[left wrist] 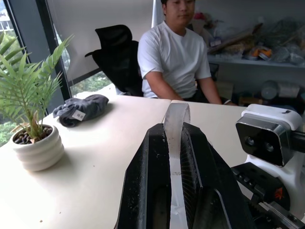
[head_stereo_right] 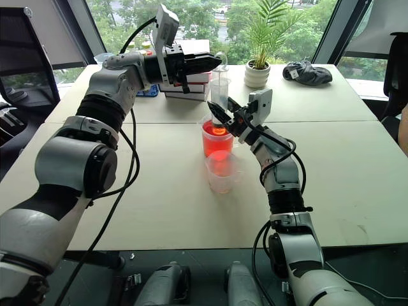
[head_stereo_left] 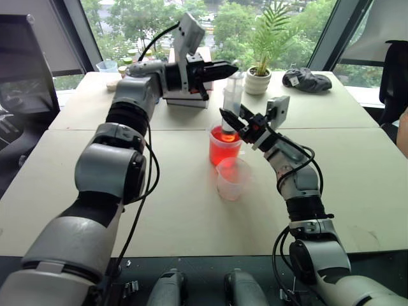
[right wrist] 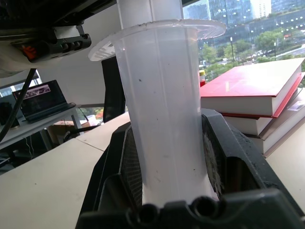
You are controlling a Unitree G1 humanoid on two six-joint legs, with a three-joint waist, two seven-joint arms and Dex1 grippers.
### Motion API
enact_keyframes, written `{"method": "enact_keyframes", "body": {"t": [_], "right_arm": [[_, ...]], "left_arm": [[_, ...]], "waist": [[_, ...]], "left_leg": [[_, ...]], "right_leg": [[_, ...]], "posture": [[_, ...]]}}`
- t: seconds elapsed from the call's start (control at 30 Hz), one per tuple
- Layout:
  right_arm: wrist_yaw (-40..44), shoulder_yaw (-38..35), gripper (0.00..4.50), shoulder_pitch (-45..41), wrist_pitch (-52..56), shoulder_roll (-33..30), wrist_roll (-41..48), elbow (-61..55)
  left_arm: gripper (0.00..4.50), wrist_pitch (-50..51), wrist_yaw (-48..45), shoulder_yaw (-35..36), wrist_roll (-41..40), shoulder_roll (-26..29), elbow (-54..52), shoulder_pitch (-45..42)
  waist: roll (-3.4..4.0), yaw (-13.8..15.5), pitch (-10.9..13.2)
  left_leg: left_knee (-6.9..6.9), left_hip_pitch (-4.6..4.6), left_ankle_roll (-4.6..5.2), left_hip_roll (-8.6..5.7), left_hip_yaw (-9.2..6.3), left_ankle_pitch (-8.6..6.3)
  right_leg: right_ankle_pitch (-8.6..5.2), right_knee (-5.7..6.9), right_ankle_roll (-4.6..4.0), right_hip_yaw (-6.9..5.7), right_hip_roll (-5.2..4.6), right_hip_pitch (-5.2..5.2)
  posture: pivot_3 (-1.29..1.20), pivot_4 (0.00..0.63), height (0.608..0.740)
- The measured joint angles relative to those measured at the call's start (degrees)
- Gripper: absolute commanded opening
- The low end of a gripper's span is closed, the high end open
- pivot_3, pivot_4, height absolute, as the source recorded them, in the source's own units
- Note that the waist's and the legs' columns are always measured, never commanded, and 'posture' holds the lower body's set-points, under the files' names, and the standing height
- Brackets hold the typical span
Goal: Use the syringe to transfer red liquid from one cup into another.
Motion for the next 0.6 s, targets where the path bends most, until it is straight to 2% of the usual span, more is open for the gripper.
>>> {"method": "enact_keyframes", "body": {"t": [0.2, 0.23, 0.27, 0.33, 0.5, 0.53, 0.6], "right_arm": [[0.0, 0.1, 1.38, 0.0, 0.2, -0.1, 0.0, -0.1], [0.0, 0.1, 1.38, 0.0, 0.2, -0.1, 0.0, -0.1], [0.1, 0.2, 1.38, 0.0, 0.3, -0.1, -0.1, -0.2], [0.6, 0.8, 1.38, 0.0, 0.3, -0.1, 0.0, -0.3], [1.3, 1.0, 1.38, -0.5, 0.5, -0.7, -0.2, -0.5], [1.3, 1.5, 1.38, -0.5, 1.3, -0.6, -0.3, -0.1], [1.2, 1.6, 1.38, -0.5, 2.1, -0.7, -0.4, 0.1]], "left_arm": [[0.04, 0.0, 0.0, 0.3, 0.0, 0.0, -0.1, 0.0], [0.66, 0.0, 0.0, 0.3, 0.0, 0.0, -0.1, 0.0], [0.88, 0.0, 0.1, 0.7, -0.1, 0.0, -0.2, 0.0], [1.70, 0.0, 0.4, 1.2, 0.0, 1.0, -0.9, 0.0], [4.20, 0.0, 1.0, 2.5, -0.3, 1.7, -2.9, 0.1], [4.35, -0.1, 0.4, 2.5, -0.4, 2.3, -4.4, 0.0], [4.35, 0.0, -0.7, 2.6, -0.7, 3.2, -6.4, 0.1]], "waist": [[0.00, 0.0, 0.0], [0.00, 0.0, 0.0], [0.00, 0.0, 0.0], [0.01, -0.1, 0.0], [-0.01, -0.1, 0.0], [-0.01, -0.1, 0.0], [0.01, -0.1, 0.0]], "left_leg": [[0.00, 0.00, 0.00, 0.00, 0.00, 0.00], [0.00, 0.00, 0.00, 0.00, 0.00, 0.00], [0.00, 0.00, 0.00, 0.00, 0.00, 0.00], [0.00, 0.00, 0.00, 0.00, 0.01, 0.00], [0.00, 0.00, 0.00, 0.01, 0.00, 0.00], [0.00, 0.00, 0.00, 0.01, 0.00, 0.00], [-0.01, 0.00, 0.00, 0.01, 0.00, 0.00]], "right_leg": [[0.00, 0.00, 0.00, 0.00, 0.00, 0.00], [0.00, 0.00, 0.00, 0.00, 0.00, 0.00], [0.00, 0.00, 0.00, 0.00, 0.00, 0.00], [0.00, 0.01, 0.00, 0.02, 0.00, -0.02], [0.00, 0.02, 0.00, 0.00, 0.01, -0.01], [0.00, 0.02, 0.00, 0.01, 0.00, -0.02], [0.00, 0.05, 0.00, 0.01, 0.01, -0.02]], "posture": [[0.00, 0.150, 0.740], [0.00, 0.150, 0.740], [0.00, 0.150, 0.740], [0.00, 0.150, 0.740], [0.00, 0.150, 0.740], [0.00, 0.150, 0.740], [0.00, 0.150, 0.740]]}}
